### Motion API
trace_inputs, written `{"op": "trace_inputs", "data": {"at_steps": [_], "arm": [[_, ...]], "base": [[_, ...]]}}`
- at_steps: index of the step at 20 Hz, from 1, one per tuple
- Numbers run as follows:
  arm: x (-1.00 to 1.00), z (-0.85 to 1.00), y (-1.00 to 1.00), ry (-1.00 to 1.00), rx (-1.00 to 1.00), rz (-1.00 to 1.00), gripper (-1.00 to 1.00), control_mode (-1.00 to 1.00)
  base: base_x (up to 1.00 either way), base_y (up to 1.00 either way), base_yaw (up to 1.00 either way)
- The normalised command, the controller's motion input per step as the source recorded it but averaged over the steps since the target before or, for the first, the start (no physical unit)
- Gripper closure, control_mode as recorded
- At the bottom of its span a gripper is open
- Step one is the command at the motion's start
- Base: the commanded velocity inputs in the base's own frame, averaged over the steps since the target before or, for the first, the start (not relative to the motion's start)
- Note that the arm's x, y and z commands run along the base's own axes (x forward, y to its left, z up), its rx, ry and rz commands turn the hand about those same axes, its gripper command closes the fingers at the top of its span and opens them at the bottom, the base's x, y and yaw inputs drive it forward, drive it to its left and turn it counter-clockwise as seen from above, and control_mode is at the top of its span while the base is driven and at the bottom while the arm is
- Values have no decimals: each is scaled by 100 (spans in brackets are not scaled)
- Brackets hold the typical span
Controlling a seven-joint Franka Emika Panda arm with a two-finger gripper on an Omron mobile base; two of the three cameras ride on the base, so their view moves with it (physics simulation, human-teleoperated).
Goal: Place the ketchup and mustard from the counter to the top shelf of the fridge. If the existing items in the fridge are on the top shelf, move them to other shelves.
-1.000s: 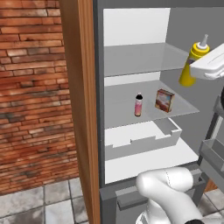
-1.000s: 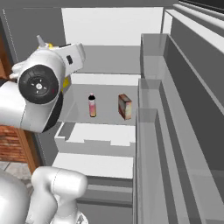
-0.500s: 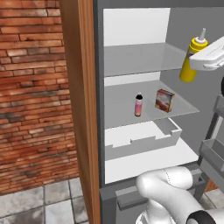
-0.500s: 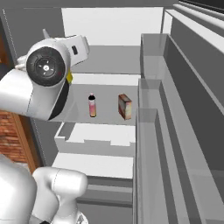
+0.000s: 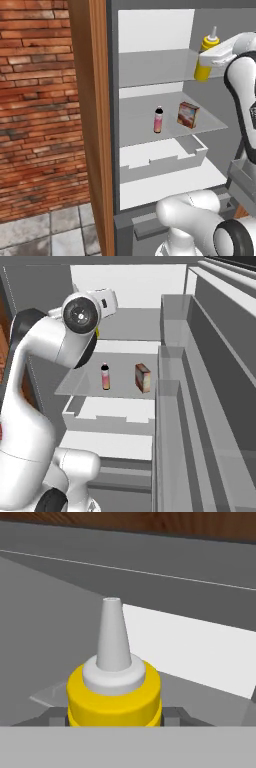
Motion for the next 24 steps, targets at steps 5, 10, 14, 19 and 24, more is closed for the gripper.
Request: {"op": "trace_inputs", "data": {"at_steps": [5,10,14,19,24], "arm": [[85,-4,-23,0,0,0,100,-100],[82,-11,-26,0,1,-2,100,-100],[87,0,-18,0,0,-3,100,-100],[89,-1,-18,0,0,-3,100,-100],[61,-27,-35,4,0,-2,100,-100]], "base": [[0,0,0],[0,0,0],[0,0,0],[0,0,0],[0,0,0]]}}
